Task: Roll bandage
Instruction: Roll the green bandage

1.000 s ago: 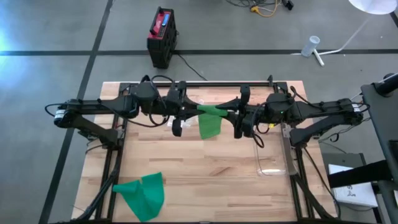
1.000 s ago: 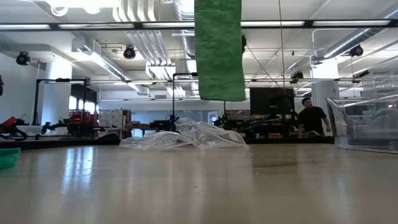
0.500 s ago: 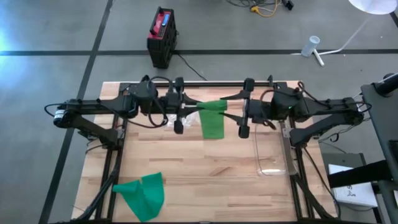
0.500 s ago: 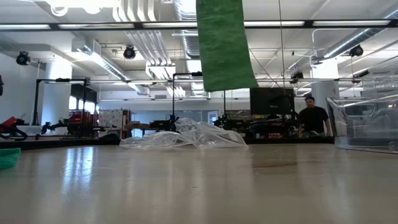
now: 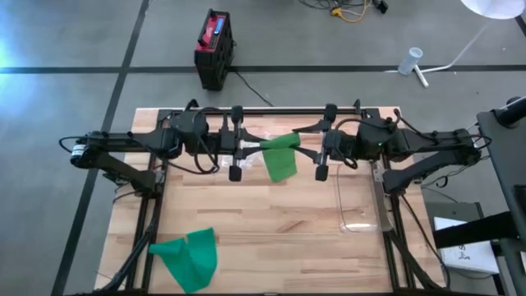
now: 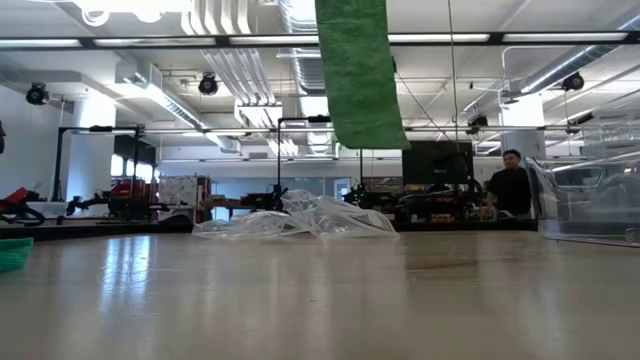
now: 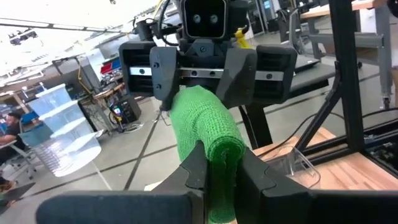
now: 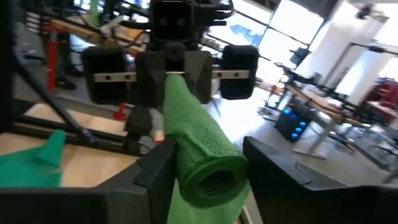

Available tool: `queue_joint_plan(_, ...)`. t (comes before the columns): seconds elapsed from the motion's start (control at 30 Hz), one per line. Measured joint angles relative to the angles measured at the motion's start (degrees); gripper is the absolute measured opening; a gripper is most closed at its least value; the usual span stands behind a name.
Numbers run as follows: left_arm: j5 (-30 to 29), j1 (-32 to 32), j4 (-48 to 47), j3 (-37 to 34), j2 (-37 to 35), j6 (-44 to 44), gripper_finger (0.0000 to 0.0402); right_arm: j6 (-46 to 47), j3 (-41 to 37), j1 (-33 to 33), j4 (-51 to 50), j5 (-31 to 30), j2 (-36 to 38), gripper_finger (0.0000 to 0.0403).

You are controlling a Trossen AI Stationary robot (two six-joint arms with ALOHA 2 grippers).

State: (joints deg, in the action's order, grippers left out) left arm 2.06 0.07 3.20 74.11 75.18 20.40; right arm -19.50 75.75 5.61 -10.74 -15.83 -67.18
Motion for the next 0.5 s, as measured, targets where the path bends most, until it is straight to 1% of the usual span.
queue_joint_plan(0.17, 0.40, -0.10, 0.20, -0.03, 0.00, 0.09, 0.0025, 0.11, 0.03, -0.02, -1.90, 5.05, 0.12, 0.0121)
queue_joint_plan(0.4, 0.20, -0.08, 1.39, -0.11, 0.00, -0.30, 0.0028, -0.14, 0.07, -0.04, -3.20, 5.43, 0.51, 0.0022)
queue_joint_plan(0.5, -0.29, -0.08, 1.58, -0.11, -0.08, -0.37, 0.0024, -0.35, 0.07, -0.04, -4.23, 5.33, 1.09, 0.0016)
